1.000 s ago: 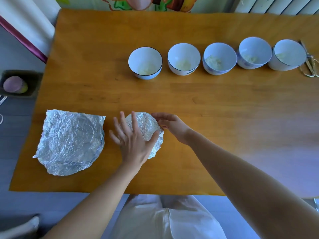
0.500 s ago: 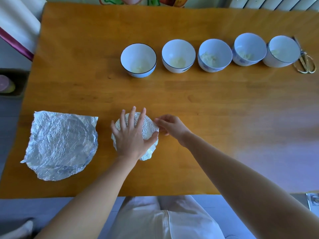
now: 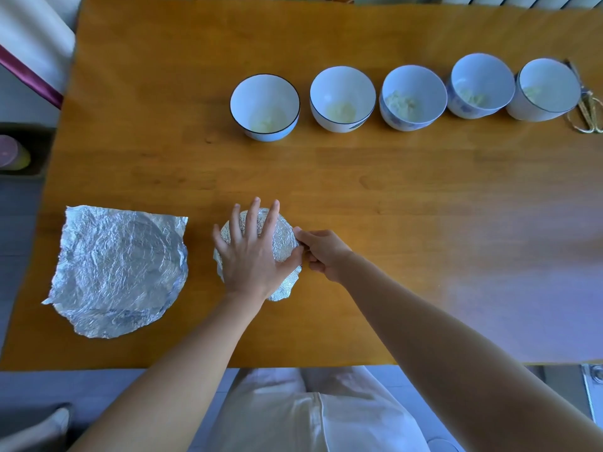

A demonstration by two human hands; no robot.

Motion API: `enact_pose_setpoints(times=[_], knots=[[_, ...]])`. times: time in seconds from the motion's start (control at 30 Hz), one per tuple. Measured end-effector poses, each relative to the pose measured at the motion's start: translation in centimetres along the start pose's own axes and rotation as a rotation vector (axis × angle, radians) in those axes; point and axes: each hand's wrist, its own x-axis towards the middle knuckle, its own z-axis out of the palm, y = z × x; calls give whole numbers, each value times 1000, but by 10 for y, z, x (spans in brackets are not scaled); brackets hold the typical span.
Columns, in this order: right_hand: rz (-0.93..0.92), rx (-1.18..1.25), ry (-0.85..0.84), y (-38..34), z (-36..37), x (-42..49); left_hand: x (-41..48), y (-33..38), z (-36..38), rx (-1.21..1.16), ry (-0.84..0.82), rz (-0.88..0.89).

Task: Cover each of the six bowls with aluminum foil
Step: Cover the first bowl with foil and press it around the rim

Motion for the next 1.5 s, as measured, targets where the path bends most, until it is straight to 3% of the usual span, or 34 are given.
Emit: enact_pose_setpoints(times=[0.5, 0.73, 0.87, 1.07, 1.5], knots=[[-87, -95, 85, -1, 5, 1, 0, 1, -1, 5, 2, -1], [-529, -247, 197, 5, -9, 1, 0, 0, 1, -10, 3, -1], [-710, -443, 67, 7, -23, -6, 0, 0, 1, -10, 6, 0], [-682, -388, -58, 4, -25, -2, 0, 0, 0, -11, 3, 1], [-569, -315, 8, 7, -19, 8, -1, 1, 0, -11, 9, -3]])
